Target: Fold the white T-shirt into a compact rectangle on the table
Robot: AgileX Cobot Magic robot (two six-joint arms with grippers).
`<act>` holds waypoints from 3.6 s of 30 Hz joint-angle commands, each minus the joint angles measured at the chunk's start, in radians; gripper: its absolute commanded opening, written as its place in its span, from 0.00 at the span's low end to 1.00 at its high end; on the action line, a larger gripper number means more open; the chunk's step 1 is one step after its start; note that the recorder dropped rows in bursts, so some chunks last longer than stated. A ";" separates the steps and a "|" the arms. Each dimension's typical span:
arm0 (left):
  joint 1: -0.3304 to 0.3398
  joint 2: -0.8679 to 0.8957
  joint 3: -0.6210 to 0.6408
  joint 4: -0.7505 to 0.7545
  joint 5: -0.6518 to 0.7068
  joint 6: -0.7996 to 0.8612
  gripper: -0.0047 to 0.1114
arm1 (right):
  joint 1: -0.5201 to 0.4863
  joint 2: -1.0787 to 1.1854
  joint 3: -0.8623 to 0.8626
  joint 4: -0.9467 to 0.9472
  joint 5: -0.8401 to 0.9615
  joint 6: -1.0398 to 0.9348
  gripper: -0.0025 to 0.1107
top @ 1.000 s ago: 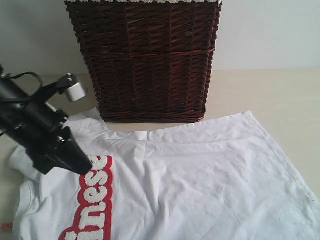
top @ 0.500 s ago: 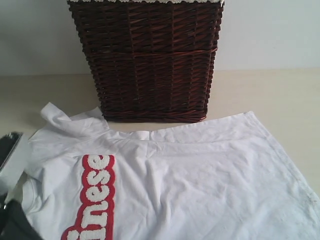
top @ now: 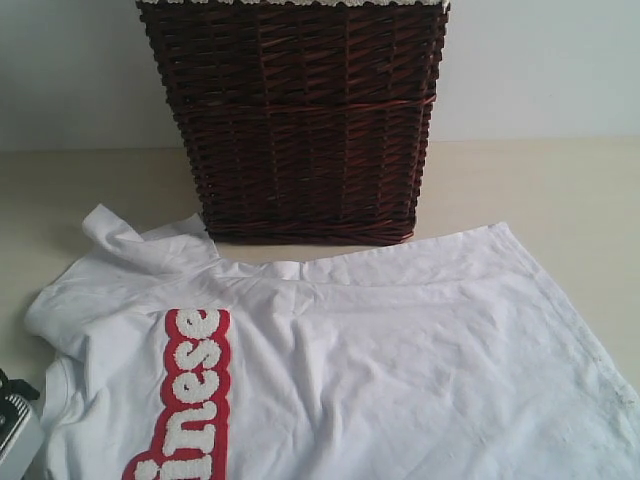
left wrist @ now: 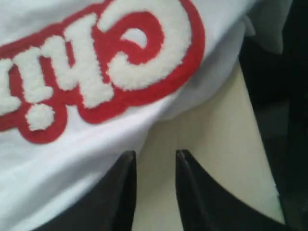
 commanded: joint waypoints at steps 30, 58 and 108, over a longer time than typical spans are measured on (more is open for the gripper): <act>-0.123 0.251 0.004 -0.148 -0.057 0.004 0.31 | 0.001 -0.006 0.004 -0.003 -0.010 -0.001 0.02; -0.123 0.284 0.040 -0.212 -0.188 0.004 0.04 | 0.001 -0.006 0.004 -0.003 -0.010 -0.001 0.02; -0.117 -0.065 -0.305 0.302 0.367 -0.468 0.04 | 0.001 -0.006 0.004 -0.003 -0.010 -0.001 0.02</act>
